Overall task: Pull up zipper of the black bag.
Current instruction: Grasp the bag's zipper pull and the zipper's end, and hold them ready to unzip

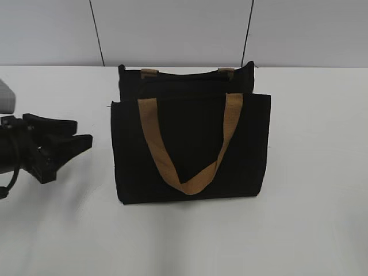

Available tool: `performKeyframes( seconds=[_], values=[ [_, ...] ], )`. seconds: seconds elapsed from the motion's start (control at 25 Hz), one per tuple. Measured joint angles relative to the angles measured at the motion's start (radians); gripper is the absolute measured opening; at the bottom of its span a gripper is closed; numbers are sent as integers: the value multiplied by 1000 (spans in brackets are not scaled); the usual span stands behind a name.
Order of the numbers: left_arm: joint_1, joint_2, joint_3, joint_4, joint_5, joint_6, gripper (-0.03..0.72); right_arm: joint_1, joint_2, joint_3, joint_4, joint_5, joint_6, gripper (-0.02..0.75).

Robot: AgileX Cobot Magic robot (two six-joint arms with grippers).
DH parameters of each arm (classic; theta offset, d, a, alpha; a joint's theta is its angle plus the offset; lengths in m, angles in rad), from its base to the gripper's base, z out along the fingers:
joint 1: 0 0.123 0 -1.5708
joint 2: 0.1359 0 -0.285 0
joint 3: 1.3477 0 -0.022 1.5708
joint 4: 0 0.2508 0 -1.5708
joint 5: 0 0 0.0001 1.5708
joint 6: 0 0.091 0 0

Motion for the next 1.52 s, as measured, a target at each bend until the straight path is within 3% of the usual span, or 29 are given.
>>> performKeyframes(
  seconds=[0.16,0.36,0.64,0.96,1.04,1.12,1.16,1.52],
  values=[
    [0,134,-101,150,-49,0,378,0,0,0,0,0,0,587],
    [-21,252,-204,201,-106,-2,365,0,0,0,0,0,0,587],
    [-72,386,-296,206,-115,-3,358,0,0,0,0,0,0,587],
    [-155,477,-391,187,-136,-3,283,0,0,0,0,0,0,587],
    [-167,492,-399,172,-137,-3,225,0,0,0,0,0,0,587],
    [-171,496,-399,161,-137,-3,78,0,0,0,0,0,0,587],
    [-172,497,-399,159,-137,-3,57,0,0,0,0,0,0,587],
    [-163,377,-355,162,-72,-3,23,0,0,0,0,0,0,587]
  ],
)
